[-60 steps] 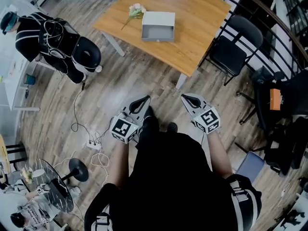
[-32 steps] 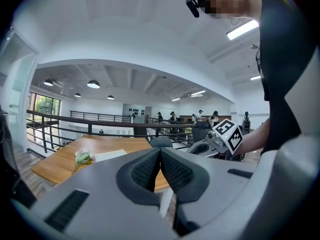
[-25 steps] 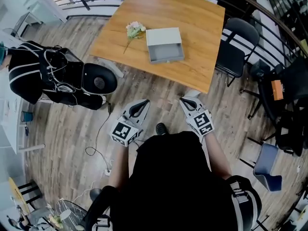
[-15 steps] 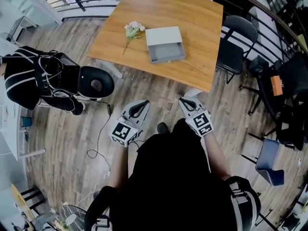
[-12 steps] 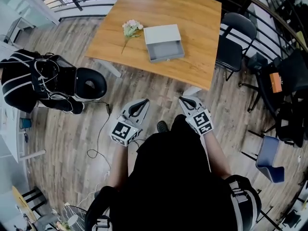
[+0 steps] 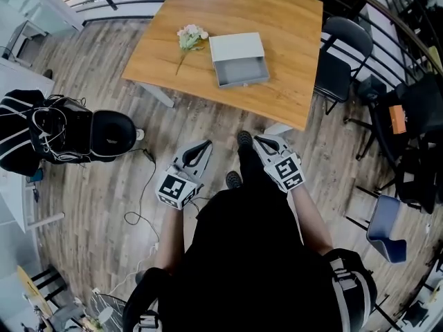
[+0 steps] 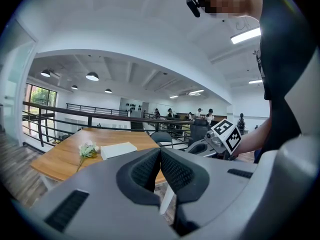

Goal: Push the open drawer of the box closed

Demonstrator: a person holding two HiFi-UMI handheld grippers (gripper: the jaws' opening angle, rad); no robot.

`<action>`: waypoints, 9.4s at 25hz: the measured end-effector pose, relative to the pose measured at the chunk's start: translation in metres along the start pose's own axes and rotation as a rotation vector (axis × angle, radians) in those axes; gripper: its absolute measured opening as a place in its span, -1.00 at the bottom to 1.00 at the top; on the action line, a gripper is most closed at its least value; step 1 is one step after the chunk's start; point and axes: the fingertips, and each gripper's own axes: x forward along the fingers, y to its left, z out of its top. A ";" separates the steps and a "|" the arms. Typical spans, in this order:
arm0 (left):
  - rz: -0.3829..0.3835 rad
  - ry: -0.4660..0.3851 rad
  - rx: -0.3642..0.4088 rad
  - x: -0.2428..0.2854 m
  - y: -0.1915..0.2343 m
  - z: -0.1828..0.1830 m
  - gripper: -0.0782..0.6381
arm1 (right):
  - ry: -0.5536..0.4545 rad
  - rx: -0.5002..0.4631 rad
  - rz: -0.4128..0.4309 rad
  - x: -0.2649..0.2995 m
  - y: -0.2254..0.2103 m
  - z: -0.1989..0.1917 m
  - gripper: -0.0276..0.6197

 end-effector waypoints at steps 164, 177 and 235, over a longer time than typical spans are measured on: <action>0.067 0.036 -0.028 0.264 0.303 0.103 -0.72 | 0.288 0.532 0.129 0.326 -0.277 -0.098 -0.67; 0.062 0.036 -0.018 0.264 0.305 0.104 -0.72 | 0.285 0.533 0.128 0.332 -0.284 -0.093 -0.67; 0.091 0.031 -0.026 0.256 0.322 0.097 -0.72 | 0.255 0.562 0.086 0.371 -0.322 -0.076 -0.67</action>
